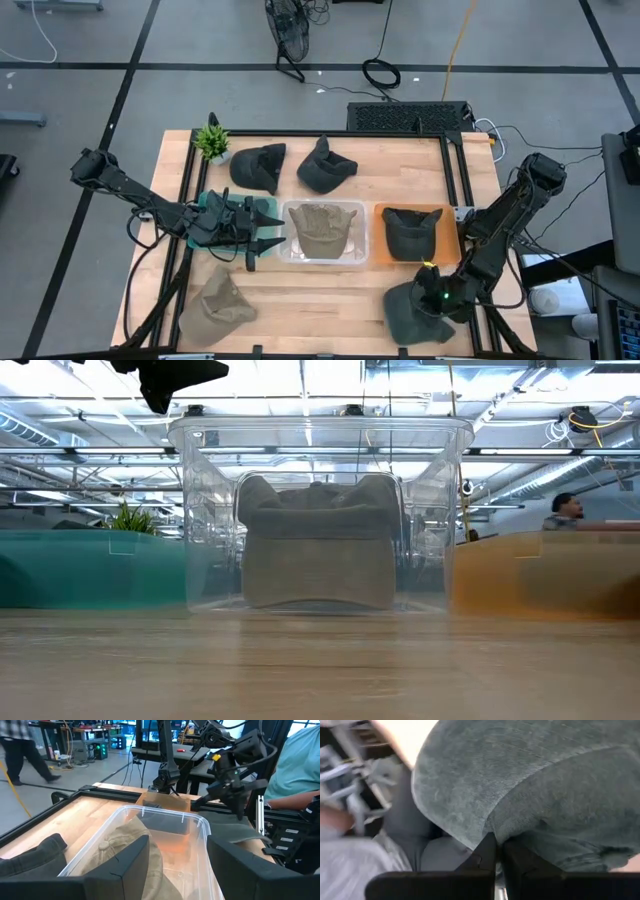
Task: Pick & Place hat
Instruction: Put the green cap into the green bin
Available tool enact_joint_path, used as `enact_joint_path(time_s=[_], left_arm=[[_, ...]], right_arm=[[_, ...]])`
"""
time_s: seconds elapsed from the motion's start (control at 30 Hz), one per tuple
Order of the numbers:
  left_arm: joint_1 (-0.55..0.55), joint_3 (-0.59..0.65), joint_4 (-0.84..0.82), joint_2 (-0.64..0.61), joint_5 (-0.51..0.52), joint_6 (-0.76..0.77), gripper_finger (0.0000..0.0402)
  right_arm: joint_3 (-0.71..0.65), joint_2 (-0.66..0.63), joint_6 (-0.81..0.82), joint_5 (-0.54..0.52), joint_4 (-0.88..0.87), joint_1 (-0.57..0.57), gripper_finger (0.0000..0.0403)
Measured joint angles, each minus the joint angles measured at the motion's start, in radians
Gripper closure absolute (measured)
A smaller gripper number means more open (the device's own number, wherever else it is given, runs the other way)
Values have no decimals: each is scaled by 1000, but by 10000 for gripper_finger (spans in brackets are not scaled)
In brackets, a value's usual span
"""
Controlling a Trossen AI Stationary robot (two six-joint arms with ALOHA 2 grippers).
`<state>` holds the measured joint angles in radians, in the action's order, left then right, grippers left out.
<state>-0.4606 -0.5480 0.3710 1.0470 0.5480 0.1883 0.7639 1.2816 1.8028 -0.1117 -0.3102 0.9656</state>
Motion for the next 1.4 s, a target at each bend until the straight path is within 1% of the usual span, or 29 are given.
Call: enact_joint_path(time_s=[0.1,0.2,0.33,0.5,0.6,0.7,0.77,0.87,0.97,1.2,1.3,1.4], left_arm=[[0,0,0,0,0,0,190],[0,0,0,0,0,0,190],[0,0,0,0,1,0,190],[0,0,1,0,4,21,190],[0,0,19,0,4,35,190],[0,0,63,0,3,34,190],[0,0,81,0,3,31,190],[0,0,91,0,3,23,190],[0,0,81,0,3,24,190],[0,0,67,0,2,27,190],[0,0,67,0,2,27,190],[0,0,66,0,2,27,190]], right_arm=[[2,0,-147,-21,63,-21,399],[2,0,-274,-23,88,-54,399],[2,0,-528,-20,147,-113,399],[5,0,-801,-16,249,-200,399],[32,31,-937,21,250,-240,399],[80,89,-1047,64,242,-272,399],[132,137,-1114,92,205,-290,399],[214,206,-1193,118,61,-307,400],[280,258,-1269,115,-64,-312,400],[377,354,-1407,114,-111,-309,400],[412,373,-1456,114,-162,-309,400],[419,374,-1482,114,-202,-310,399]])
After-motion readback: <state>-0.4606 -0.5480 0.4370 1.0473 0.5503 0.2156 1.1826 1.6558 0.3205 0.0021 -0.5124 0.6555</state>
